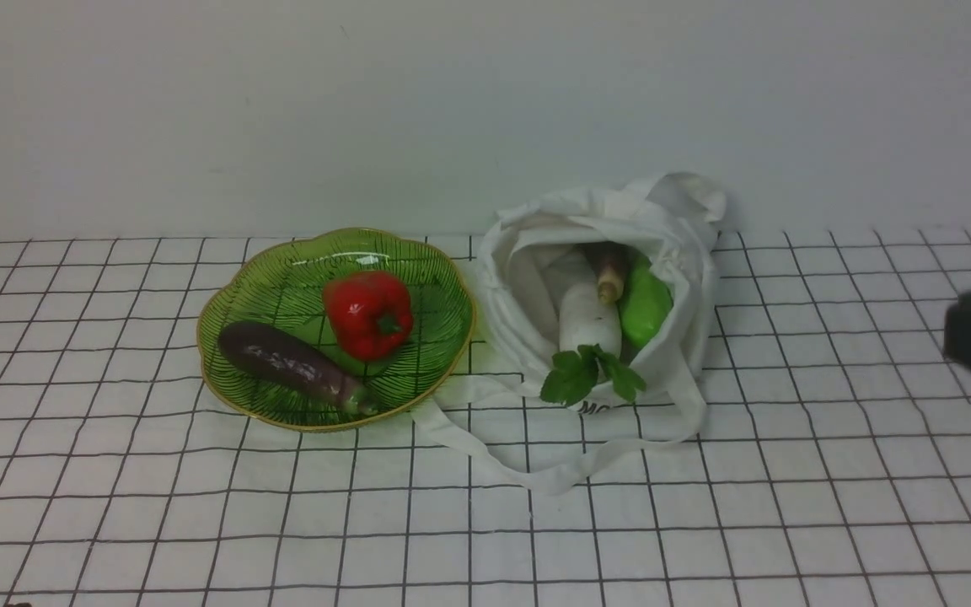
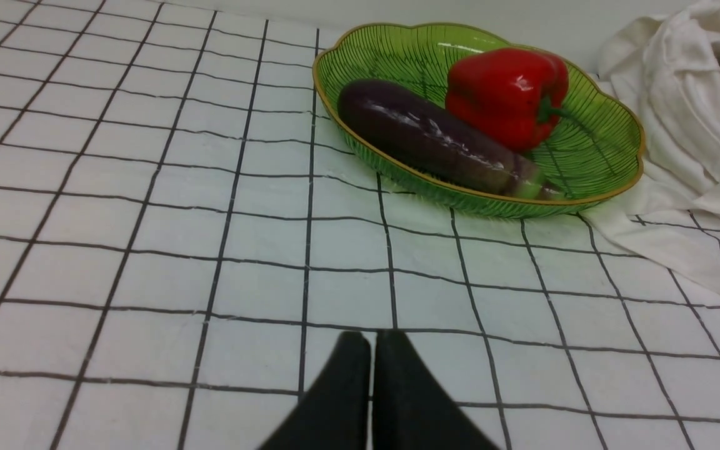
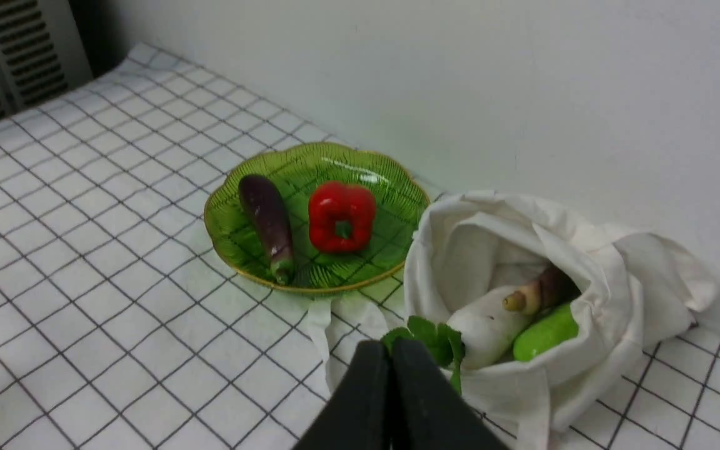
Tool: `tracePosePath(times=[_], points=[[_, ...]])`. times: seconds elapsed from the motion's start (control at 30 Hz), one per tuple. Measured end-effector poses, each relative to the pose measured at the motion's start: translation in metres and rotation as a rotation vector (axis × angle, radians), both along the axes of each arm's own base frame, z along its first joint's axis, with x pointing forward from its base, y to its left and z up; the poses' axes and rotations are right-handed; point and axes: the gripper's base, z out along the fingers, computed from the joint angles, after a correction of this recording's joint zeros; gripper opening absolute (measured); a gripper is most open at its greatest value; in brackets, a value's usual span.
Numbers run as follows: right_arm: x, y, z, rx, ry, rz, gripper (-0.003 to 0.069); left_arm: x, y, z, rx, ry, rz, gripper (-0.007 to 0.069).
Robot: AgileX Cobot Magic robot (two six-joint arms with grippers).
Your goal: Take vegetables from bag on white checkered tablecloth place on plate.
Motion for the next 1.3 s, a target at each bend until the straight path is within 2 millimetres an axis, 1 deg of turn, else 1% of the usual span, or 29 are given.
tracePosePath(times=[0.07,0.1,0.17,0.37,0.67,0.93,1.07,1.13,1.23,1.3], points=[[-0.006,-0.004,-0.025,0.035,-0.048,0.007,-0.0015,0.0,0.0,0.0,0.0,0.0,0.0,-0.0008],[-0.008,-0.005,-0.028,0.05,-0.067,0.008,-0.0015,0.0,0.0,0.0,0.0,0.0,0.0,-0.0008],[-0.011,-0.007,-0.041,0.067,-0.09,0.012,-0.0015,0.0,0.0,0.0,0.0,0.0,0.0,-0.0008],[-0.011,-0.007,-0.066,0.034,-0.046,0.012,-0.0015,0.0,0.0,0.0,0.0,0.0,0.0,-0.0008],[-0.012,-0.008,-0.073,-0.013,0.014,0.008,-0.0015,0.0,0.0,0.0,0.0,0.0,0.0,-0.0008],[-0.012,-0.007,-0.074,0.021,0.033,0.011,-0.0015,0.0,0.0,0.0,0.0,0.0,0.0,-0.0008],[-0.016,-0.012,-0.081,0.036,0.011,-0.007,-0.0015,0.0,0.0,0.0,0.0,0.0,0.0,-0.0008],[-0.018,-0.019,-0.089,0.072,-0.005,-0.065,-0.0015,0.0,0.0,0.0,0.0,0.0,0.0,-0.0008],[-0.023,-0.035,-0.107,0.142,-0.042,-0.206,-0.0015,0.0,0.0,0.0,0.0,0.0,0.0,-0.0008],[-0.028,-0.043,-0.115,0.166,-0.083,-0.284,-0.0015,0.0,0.0,0.0,0.0,0.0,0.0,-0.0008]])
